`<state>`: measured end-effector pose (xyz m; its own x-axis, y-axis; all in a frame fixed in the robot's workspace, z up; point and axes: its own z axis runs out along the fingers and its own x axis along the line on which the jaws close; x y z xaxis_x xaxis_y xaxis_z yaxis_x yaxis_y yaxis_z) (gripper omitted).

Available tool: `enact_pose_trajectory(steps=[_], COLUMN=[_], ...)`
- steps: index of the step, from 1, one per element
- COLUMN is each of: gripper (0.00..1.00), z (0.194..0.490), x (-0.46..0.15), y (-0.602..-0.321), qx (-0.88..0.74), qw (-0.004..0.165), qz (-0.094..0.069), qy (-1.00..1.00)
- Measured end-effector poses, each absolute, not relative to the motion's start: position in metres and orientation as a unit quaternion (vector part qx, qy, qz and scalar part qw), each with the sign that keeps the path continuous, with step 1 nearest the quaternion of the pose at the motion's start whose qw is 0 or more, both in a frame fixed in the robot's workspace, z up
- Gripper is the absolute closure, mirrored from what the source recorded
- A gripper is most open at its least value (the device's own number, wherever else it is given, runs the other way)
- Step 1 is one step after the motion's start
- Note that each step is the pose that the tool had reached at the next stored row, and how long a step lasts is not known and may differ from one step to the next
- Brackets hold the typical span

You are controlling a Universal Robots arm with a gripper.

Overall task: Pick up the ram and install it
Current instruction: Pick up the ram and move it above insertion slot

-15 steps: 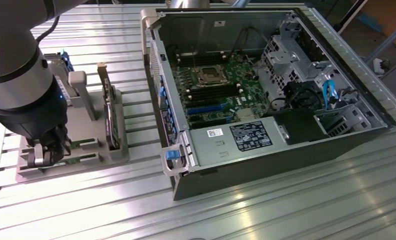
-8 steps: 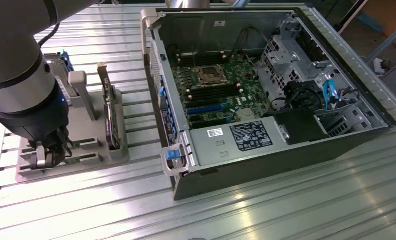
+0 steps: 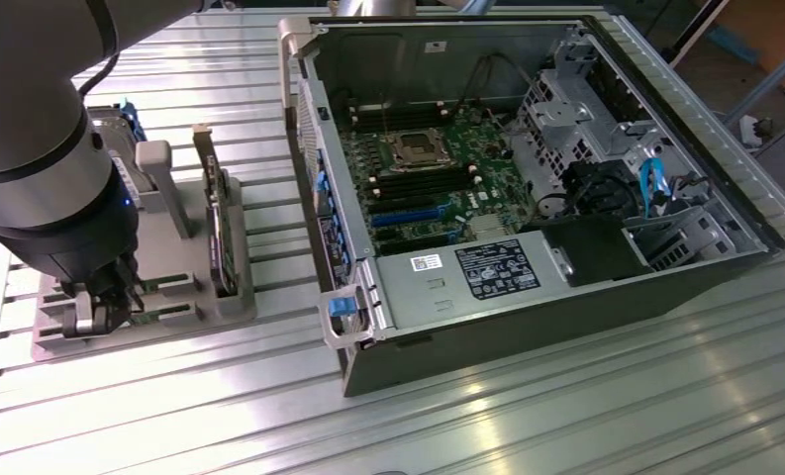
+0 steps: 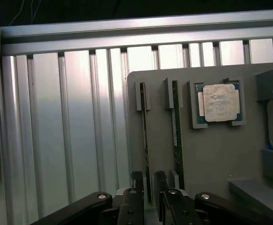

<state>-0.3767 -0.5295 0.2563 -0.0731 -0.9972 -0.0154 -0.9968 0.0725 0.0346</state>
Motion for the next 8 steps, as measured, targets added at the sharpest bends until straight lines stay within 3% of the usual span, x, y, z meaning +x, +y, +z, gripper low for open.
enact_pose_trajectory(steps=[8], gripper=[0.76], z=[0.2525], x=[-0.3769], y=[-0.5313], qx=[0.681], qw=[0.006], qz=[-0.018], qy=[-0.732])
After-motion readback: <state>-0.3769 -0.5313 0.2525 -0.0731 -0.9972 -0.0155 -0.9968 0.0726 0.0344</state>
